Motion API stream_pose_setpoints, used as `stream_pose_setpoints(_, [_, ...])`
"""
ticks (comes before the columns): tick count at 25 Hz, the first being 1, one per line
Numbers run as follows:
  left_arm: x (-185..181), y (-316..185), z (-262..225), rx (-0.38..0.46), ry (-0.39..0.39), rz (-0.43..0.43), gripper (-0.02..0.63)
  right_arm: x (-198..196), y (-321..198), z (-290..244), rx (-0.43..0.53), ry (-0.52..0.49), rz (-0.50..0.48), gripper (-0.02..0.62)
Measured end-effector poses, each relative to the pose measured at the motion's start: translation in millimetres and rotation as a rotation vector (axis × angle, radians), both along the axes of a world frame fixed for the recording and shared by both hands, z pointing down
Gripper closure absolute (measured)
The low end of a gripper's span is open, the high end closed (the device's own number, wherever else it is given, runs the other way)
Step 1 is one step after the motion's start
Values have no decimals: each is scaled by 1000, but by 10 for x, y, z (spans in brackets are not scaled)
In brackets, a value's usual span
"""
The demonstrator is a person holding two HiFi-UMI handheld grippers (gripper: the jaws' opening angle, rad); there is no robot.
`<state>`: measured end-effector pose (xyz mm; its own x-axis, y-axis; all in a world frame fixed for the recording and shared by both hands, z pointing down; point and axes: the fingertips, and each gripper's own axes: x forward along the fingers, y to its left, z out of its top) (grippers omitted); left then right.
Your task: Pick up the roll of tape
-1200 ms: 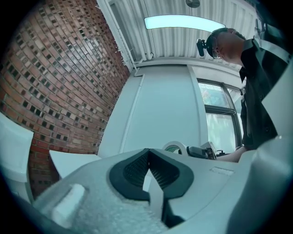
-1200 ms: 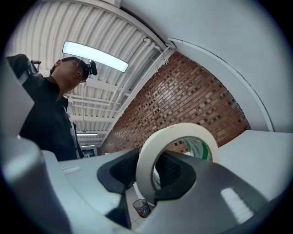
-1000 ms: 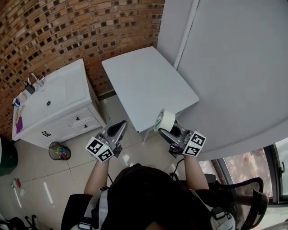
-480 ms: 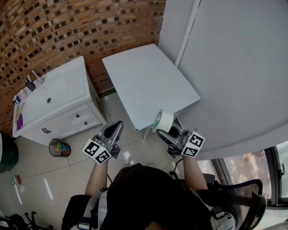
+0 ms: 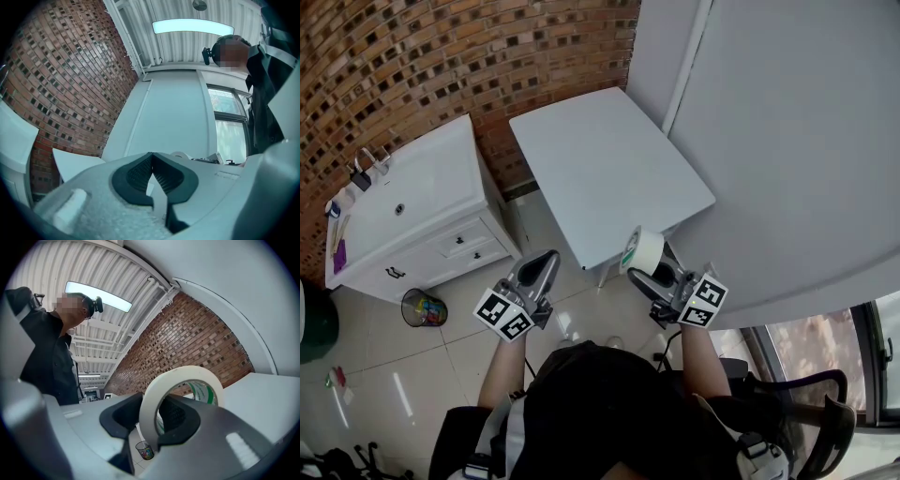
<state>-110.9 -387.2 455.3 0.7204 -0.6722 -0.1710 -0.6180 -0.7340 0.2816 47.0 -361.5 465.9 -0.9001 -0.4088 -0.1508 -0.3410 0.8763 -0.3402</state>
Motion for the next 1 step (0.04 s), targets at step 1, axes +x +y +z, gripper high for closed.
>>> stream_pose_setpoints(1, [-2, 3, -2, 0, 1, 1, 604, 6, -4, -5, 1, -4, 4, 480])
